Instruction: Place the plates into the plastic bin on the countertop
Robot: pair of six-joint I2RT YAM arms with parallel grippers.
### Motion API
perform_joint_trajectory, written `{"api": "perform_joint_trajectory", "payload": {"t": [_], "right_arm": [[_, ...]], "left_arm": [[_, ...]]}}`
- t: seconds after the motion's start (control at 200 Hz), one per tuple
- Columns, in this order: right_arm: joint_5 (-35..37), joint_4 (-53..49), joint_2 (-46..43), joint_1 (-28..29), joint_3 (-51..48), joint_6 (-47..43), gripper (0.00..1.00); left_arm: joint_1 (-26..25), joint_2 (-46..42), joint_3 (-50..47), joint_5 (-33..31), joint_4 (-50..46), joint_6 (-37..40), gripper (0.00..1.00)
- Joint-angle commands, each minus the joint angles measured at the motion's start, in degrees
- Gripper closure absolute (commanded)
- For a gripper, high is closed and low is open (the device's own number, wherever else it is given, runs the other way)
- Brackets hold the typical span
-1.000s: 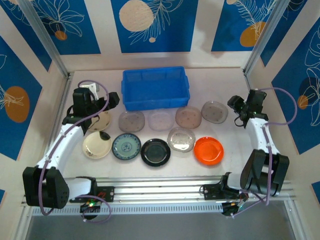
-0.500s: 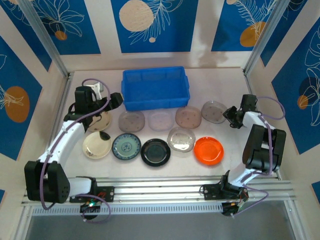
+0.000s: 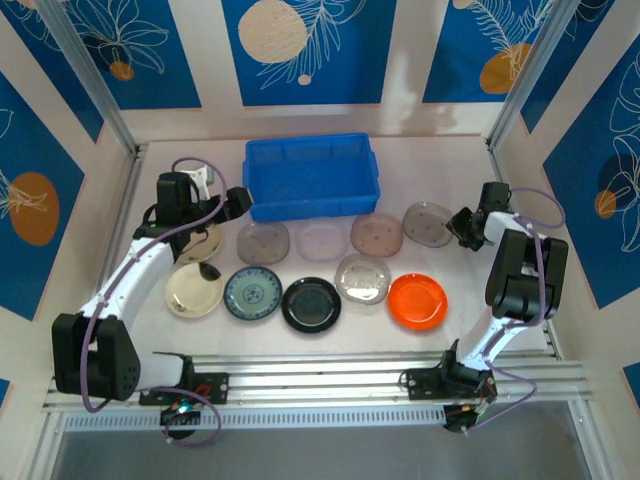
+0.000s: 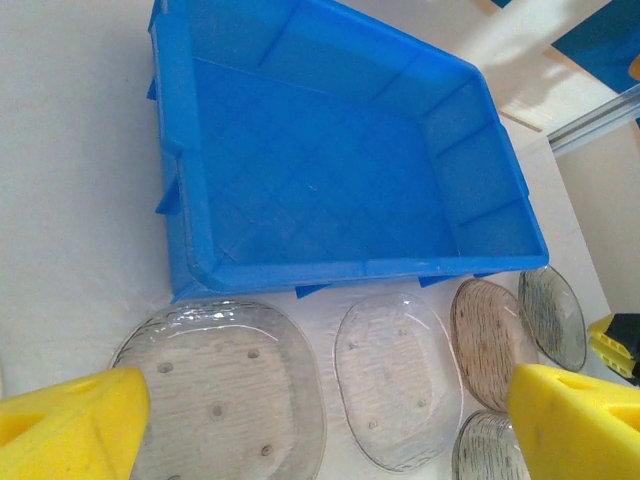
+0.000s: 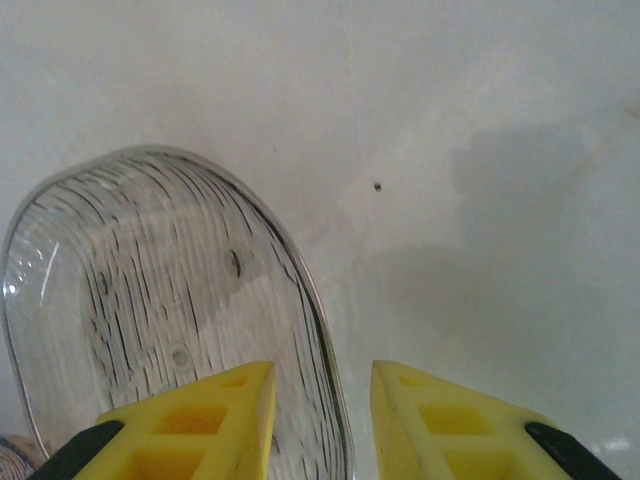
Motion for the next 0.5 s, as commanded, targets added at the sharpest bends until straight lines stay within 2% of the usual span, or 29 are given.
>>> {"api": "perform_joint_trajectory", "payload": {"t": [0.0, 0.265, 0.495], "right_arm": [[-0.7, -3.2, 1.8, 0.5, 2.3, -0.5, 0.67], [-0.5, -6.2, 4.1, 1.1, 4.8, -1.6, 0.68], [-0.5, -8.5, 6.6, 1.4, 7.2, -2.6, 0.73]], "left_arm": [[-0.7, 0.2, 1.7, 1.0, 1.0, -0.4, 0.08], [-0.9, 0.5, 2.0, 1.0, 0.7, 0.1, 0.08], [-0.9, 1.4, 2.2, 1.2, 0.7, 0.1, 0.08]]}}
